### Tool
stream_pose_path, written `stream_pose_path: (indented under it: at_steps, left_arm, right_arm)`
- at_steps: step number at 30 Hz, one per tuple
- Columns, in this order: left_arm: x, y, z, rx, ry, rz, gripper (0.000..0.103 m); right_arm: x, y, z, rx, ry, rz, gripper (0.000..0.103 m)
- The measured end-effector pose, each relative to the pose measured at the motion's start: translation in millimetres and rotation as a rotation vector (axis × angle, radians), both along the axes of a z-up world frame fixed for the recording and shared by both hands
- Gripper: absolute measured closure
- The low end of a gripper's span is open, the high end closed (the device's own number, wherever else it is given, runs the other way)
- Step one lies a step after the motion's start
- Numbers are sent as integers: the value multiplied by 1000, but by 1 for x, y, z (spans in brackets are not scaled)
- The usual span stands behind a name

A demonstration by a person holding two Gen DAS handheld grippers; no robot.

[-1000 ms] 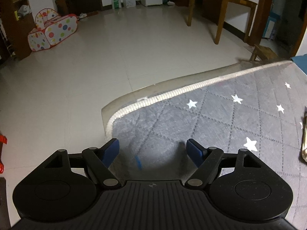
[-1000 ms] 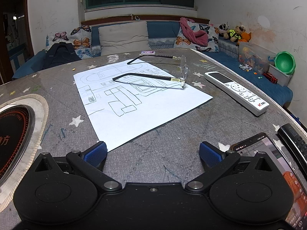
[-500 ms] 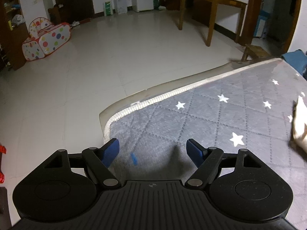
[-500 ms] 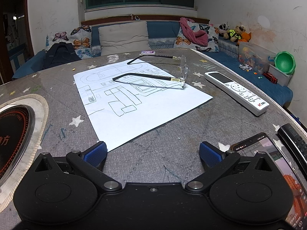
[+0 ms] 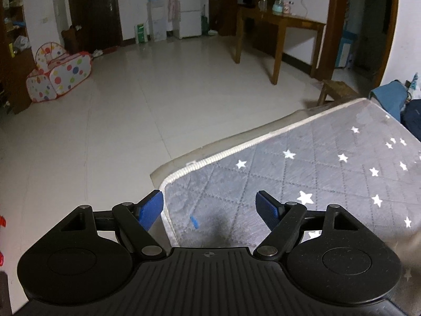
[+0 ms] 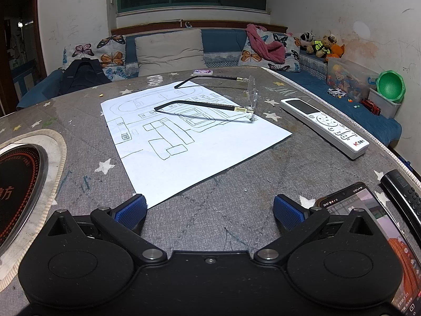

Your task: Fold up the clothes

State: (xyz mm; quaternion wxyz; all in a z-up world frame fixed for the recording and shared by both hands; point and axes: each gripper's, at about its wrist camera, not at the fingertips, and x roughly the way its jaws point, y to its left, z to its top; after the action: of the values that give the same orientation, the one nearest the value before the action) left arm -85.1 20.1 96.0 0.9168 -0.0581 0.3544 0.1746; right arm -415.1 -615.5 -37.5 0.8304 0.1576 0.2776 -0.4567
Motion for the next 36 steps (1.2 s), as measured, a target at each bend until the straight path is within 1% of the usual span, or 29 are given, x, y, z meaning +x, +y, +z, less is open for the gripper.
stream_pose_path:
  at_steps: [4,15,23,32,33,36]
  left_arm:
    - [-6,-1,7,-13,-18,-17,25]
    - [-16,-11,19,-16,-45,-58,25]
    - [-23,-21,25,-5,-49,-81,25]
    - [-30,-33,34,-15,-57,-128,25]
    - [-32,-35,35,-12,-60,-133,24]
    - [-34,-37,37,-9,-68,-142,18]
  right_arm:
    - [0,0,0,0,0,0,0]
    - [0,0,0,0,0,0,0]
    - [0,0,0,0,0,0,0]
    - [0,0,0,0,0,0,0]
    - [0,0,0,0,0,0,0]
    - [0,0,0,0,0,0,0]
